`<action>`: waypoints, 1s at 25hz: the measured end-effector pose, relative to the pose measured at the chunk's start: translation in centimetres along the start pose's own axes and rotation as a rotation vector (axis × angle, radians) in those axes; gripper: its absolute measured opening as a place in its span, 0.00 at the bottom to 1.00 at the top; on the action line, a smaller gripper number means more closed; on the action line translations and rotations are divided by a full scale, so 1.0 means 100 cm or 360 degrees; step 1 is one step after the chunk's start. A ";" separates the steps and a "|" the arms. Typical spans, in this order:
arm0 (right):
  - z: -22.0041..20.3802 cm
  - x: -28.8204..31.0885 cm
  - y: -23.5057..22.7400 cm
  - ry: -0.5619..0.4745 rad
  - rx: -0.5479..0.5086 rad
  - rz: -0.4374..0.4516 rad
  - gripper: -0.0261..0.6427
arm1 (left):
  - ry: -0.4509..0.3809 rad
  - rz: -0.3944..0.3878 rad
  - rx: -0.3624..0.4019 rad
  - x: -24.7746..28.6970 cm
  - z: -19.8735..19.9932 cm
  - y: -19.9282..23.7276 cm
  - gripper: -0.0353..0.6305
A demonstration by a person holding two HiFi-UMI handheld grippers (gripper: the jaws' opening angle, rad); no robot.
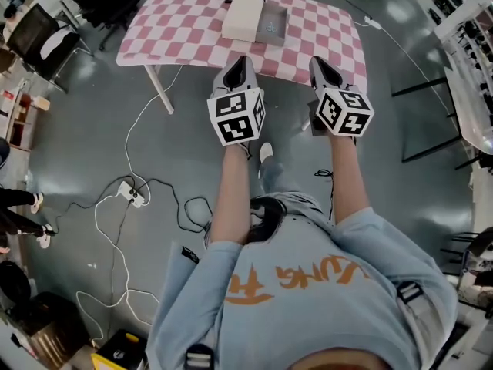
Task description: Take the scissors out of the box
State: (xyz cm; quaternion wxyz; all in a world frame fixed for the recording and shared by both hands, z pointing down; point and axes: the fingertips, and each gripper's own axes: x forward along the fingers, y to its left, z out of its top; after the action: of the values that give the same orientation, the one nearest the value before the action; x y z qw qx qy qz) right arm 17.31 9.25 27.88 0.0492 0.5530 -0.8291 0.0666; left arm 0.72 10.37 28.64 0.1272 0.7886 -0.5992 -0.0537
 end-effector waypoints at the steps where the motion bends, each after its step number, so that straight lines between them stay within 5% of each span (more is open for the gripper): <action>1: -0.001 0.006 -0.002 0.0021 0.0001 -0.0002 0.04 | 0.0015 0.0004 -0.0013 0.006 -0.001 0.002 0.08; 12: -0.041 0.048 -0.027 0.0161 0.0079 0.0005 0.04 | 0.0159 0.0048 -0.0070 0.051 -0.044 0.016 0.08; 17: -0.059 0.075 -0.047 0.0210 0.0162 -0.0011 0.04 | 0.0248 0.0099 0.0079 0.080 -0.060 0.018 0.08; 25: -0.067 0.123 -0.085 0.0235 0.0308 -0.0008 0.04 | 0.0369 0.0116 0.0132 0.134 -0.073 0.019 0.08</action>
State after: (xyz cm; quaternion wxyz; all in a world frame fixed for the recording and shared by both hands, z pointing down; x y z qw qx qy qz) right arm 20.50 -4.11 36.92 0.0566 0.5508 -0.8115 0.1869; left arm 4.37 -1.90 37.08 0.1647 0.7718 -0.6104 0.0673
